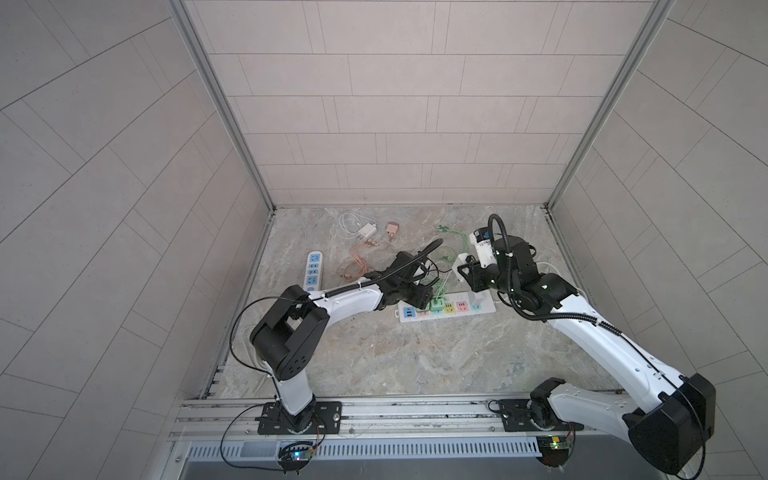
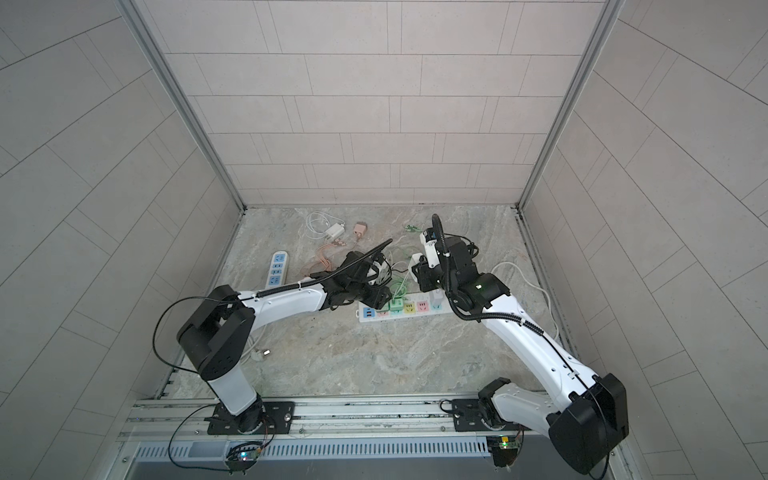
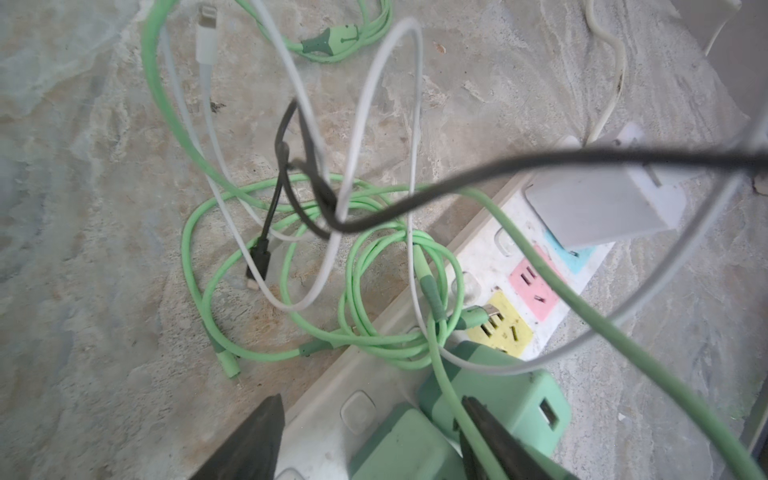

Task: Insert the plug

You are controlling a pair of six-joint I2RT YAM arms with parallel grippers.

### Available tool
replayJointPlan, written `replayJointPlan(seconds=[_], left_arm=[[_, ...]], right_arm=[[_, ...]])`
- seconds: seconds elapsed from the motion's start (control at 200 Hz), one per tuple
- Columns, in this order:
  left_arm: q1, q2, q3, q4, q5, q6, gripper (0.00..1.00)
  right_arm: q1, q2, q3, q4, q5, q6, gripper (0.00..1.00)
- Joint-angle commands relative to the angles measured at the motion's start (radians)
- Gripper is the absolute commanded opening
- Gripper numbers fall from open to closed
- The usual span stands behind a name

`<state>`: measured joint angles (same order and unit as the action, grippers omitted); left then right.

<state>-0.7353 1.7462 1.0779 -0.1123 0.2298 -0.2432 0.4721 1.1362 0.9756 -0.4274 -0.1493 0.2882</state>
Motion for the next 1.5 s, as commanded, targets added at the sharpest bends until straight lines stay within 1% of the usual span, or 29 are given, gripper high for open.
replayJointPlan(seconds=[0.0,0.255,0.56,0.736,0.891,1.026,1.226,1.311,1.421,1.491], left_arm=[[0.004,0.002,0.028,-0.028,-0.008,0.010,0.73],[0.009,-0.005,0.038,-0.031,-0.031,0.021,0.76],[0.027,0.005,0.068,-0.028,-0.080,0.010,0.78],[0.032,0.001,0.067,-0.025,-0.072,0.010,0.78],[0.033,-0.020,0.052,-0.015,-0.066,0.001,0.79],[0.032,-0.043,0.042,-0.021,-0.049,0.001,0.80],[0.032,-0.071,0.008,-0.010,-0.030,-0.012,0.80],[0.032,-0.076,-0.004,-0.007,-0.046,-0.013,0.81],[0.032,-0.078,-0.007,-0.011,-0.094,-0.017,0.81],[0.032,-0.073,-0.004,-0.014,-0.110,-0.018,0.81]], right_arm=[[0.026,-0.039,-0.042,0.016,0.059,-0.007,0.08],[0.034,-0.051,-0.171,0.090,0.125,0.026,0.07],[0.035,0.029,-0.230,0.205,0.144,0.053,0.06],[0.036,0.059,-0.246,0.207,0.168,0.073,0.06],[0.039,0.076,-0.300,0.274,0.181,0.068,0.06],[0.039,0.117,-0.309,0.283,0.180,0.099,0.05],[0.045,0.150,-0.310,0.313,0.183,0.095,0.05],[0.049,0.154,-0.311,0.322,0.185,0.093,0.05],[0.049,0.157,-0.318,0.339,0.191,0.091,0.05],[0.053,0.164,-0.321,0.338,0.212,0.086,0.05]])
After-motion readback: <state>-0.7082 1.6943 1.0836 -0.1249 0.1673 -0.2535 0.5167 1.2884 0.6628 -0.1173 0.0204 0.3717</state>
